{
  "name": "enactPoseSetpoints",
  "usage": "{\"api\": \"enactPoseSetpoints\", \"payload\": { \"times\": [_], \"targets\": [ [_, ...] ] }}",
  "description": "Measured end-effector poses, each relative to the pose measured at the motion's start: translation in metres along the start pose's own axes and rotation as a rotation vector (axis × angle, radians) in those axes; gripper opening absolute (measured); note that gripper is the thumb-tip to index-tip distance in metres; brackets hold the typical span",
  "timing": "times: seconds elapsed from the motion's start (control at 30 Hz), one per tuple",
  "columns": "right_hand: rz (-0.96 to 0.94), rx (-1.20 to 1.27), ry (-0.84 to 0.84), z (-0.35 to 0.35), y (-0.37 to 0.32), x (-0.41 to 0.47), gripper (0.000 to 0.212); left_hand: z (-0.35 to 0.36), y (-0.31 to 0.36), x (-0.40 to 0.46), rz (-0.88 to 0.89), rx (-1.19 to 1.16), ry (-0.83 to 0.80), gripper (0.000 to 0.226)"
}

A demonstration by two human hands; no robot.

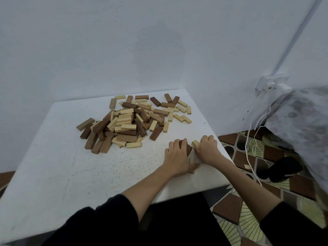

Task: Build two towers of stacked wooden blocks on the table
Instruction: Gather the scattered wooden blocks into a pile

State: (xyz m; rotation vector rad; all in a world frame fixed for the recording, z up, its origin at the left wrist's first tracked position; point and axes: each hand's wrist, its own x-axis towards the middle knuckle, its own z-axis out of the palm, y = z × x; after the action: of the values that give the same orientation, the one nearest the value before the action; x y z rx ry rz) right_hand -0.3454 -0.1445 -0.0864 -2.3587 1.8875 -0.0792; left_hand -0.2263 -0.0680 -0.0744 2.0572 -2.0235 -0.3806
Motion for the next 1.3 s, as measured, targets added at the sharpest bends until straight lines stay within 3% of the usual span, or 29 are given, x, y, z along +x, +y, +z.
{"api": "enactPoseSetpoints", "payload": {
  "times": [0.07, 0.13, 0.27, 0.43, 0.57, 0.73, 0.87, 0.97, 1.1, 1.3],
  "targets": [
    [-0.099, -0.100, 0.085, 0.000, -0.002, -0.002, 0.023, -0.002, -0.001, 0.001, 0.009, -0.006, 0.004, 0.073],
    [-0.100, -0.224, 0.081, 0.009, -0.002, -0.002, 0.034, -0.004, -0.003, 0.003, 0.023, 0.002, 0.023, 0.064],
    [-0.098, -0.130, 0.215, 0.011, -0.010, -0.015, 0.019, -0.004, -0.005, 0.004, 0.064, 0.034, 0.065, 0.056],
    [-0.095, -0.068, 0.270, 0.003, -0.016, -0.027, 0.028, -0.003, -0.005, 0.008, 0.111, 0.049, 0.151, 0.039],
    [-0.119, -0.042, 0.297, 0.007, -0.020, -0.024, 0.035, -0.004, -0.010, 0.015, 0.129, -0.027, 0.118, 0.026],
    [-0.119, 0.005, 0.314, 0.008, -0.022, -0.022, 0.037, -0.011, -0.014, 0.018, 0.169, -0.074, 0.071, 0.025],
    [-0.162, 0.016, 0.376, 0.012, -0.023, -0.014, 0.026, -0.020, -0.025, 0.012, 0.162, -0.154, 0.104, 0.027],
    [-0.244, 0.051, 0.409, 0.003, -0.041, 0.003, 0.025, -0.033, -0.044, 0.011, 0.103, -0.259, 0.190, 0.030],
    [-0.255, 0.164, 0.259, -0.021, -0.094, 0.029, 0.031, -0.072, -0.082, 0.011, 0.009, -0.306, 0.402, 0.031],
    [-0.307, 0.435, 0.158, -0.047, -0.181, 0.060, 0.035, -0.125, -0.177, 0.002, -0.305, -0.252, 0.695, 0.036]
  ]
}}
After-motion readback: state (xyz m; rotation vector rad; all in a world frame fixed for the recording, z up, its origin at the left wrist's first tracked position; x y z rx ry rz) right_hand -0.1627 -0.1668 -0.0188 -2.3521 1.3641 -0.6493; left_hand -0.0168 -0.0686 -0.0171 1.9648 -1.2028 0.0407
